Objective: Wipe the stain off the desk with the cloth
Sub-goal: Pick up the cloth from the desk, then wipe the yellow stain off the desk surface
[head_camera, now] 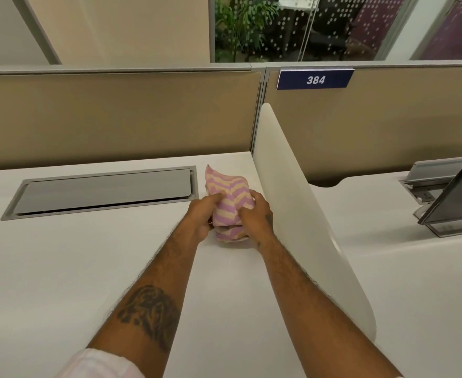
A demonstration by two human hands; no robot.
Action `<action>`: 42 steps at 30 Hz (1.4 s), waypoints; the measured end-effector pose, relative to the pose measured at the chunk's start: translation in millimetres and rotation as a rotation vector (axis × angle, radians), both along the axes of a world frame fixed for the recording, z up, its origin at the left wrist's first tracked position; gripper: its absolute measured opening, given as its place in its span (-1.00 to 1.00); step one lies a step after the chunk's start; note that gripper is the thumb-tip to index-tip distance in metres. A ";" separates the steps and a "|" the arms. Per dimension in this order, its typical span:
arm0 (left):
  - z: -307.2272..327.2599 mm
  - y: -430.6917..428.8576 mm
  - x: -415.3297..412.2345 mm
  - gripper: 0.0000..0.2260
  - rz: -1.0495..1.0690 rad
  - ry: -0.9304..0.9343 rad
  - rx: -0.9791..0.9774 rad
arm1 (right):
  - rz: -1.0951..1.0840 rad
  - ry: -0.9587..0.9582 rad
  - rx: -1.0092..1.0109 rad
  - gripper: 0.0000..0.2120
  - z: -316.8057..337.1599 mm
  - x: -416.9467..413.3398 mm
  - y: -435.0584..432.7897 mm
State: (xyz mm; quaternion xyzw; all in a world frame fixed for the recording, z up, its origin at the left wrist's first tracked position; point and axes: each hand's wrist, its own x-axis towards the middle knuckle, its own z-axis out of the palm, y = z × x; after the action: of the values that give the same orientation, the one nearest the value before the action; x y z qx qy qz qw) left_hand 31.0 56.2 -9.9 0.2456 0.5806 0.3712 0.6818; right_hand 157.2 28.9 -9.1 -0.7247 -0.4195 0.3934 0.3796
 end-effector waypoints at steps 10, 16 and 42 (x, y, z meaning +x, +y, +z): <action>34.9 -83.8 -35.9 -0.58 -0.127 -0.037 0.066 | 0.166 -0.102 0.096 -0.57 38.4 -14.8 -89.6; 46.1 -152.1 -52.5 -0.52 -0.132 -0.075 0.080 | 0.274 -0.227 0.099 -0.48 56.0 -19.6 -155.5; 109.9 -366.9 -0.4 -0.33 -0.498 -0.086 0.140 | 0.341 0.070 0.067 -0.27 75.6 25.9 -360.0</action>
State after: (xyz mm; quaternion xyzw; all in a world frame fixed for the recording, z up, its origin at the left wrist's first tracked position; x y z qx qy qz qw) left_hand 30.6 -310.6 99.9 0.4114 0.4457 0.2414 0.7575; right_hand 183.1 -331.0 66.5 -0.6159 -0.5358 0.4629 0.3455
